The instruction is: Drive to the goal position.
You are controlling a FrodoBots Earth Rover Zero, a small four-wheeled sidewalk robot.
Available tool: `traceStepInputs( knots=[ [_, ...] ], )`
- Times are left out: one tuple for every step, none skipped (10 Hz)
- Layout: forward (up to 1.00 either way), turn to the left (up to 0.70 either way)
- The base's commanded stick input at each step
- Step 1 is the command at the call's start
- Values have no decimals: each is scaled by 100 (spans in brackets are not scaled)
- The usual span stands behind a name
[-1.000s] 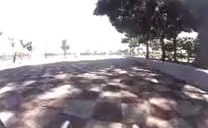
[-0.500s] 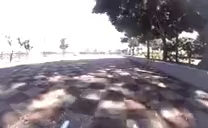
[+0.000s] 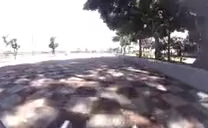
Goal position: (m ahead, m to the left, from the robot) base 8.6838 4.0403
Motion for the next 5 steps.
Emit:
traceStepInputs(
  knots=[
    [70,0],
    [70,0],
    [70,0],
    [70,0],
    [70,0]
  ],
)
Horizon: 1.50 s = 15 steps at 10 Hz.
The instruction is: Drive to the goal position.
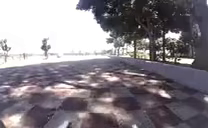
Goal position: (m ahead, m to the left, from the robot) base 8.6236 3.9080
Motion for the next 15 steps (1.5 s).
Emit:
traceStepInputs(
  knots=[
    [70,0],
    [70,0],
    [70,0],
    [70,0],
    [70,0],
    [70,0],
    [70,0],
    [70,0],
    [70,0],
    [70,-1],
    [70,-5],
    [70,-9],
    [70,-13],
    [70,-30],
    [70,-28]
  ],
)
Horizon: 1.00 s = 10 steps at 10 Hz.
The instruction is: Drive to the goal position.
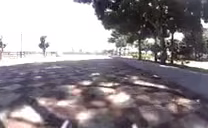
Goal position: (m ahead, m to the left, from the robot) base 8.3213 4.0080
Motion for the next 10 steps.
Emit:
traceStepInputs(
  knots=[
    [70,-19],
    [70,-10],
    [70,-1],
    [70,0],
    [70,0],
    [70,0],
    [70,0],
    [70,0],
    [70,0],
    [70,0]
  ],
)
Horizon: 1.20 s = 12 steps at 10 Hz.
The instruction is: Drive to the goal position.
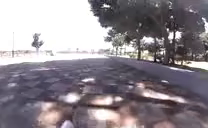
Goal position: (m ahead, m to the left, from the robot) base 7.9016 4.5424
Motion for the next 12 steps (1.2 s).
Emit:
traceStepInputs(
  knots=[
    [70,0],
    [70,0],
    [70,0],
    [70,0],
    [70,0],
    [70,0],
    [70,0],
    [70,0],
    [70,0],
    [70,0],
    [70,-8],
    [70,-16]
  ],
)
